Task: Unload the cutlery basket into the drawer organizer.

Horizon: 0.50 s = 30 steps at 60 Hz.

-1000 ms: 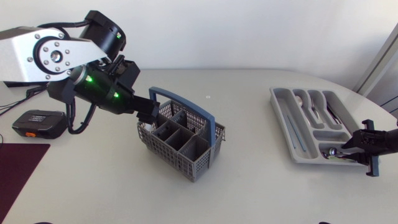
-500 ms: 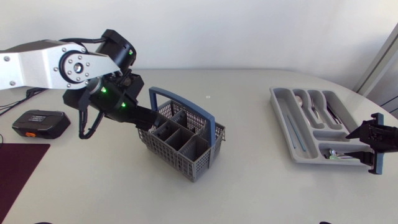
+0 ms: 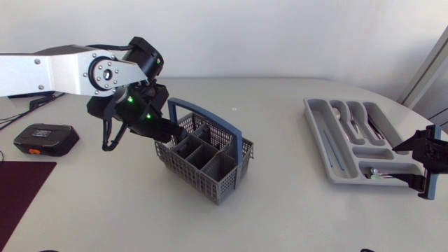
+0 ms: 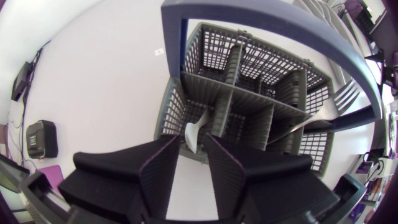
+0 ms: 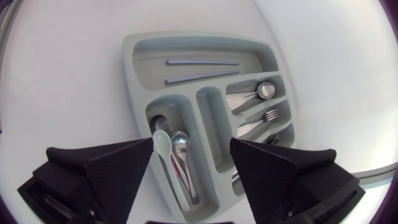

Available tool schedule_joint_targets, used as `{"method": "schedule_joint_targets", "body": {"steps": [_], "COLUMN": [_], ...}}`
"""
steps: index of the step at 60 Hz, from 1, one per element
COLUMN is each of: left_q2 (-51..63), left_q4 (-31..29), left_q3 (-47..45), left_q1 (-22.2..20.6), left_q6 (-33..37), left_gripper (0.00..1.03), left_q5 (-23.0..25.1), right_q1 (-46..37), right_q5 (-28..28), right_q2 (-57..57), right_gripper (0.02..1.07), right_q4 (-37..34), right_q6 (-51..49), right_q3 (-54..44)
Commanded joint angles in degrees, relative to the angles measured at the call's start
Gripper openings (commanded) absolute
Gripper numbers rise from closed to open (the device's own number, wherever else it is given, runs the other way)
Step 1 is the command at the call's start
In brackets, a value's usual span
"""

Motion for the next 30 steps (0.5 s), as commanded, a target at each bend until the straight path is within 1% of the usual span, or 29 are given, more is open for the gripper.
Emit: {"method": "schedule_joint_targets", "body": {"steps": [1,12,16,27,30], "left_q2": [1.4,2.63,3.16,4.74,5.0], "left_q4": [-1.09,-1.18,-1.18,-1.18,-1.18], "left_q3": [1.14,0.96,1.05,1.67,1.76], "left_q1": [-0.51,-0.69,-0.78,-0.95,-1.22], "left_q6": [-1.32,-1.32,-1.41,-1.41,-1.41], "left_gripper": [0.24,0.24,0.2,0.2,0.12], "left_q5": [-1.0,-1.7,-1.7,-2.14,-3.11], "right_q1": [-0.36,-0.19,-0.01,0.17,0.25], "right_q5": [-1.27,-2.94,-3.21,-3.47,-3.56], "right_q2": [-1.75,-5.79,-7.2,-9.39,-9.74], "right_gripper": [0.94,0.94,0.94,0.94,0.94], "right_q4": [-1.81,-4.18,-4.44,-5.06,-5.06], "right_q6": [0.21,0.21,0.21,0.13,0.13], "right_q3": [-1.19,-2.6,-3.39,-5.06,-5.24]}}
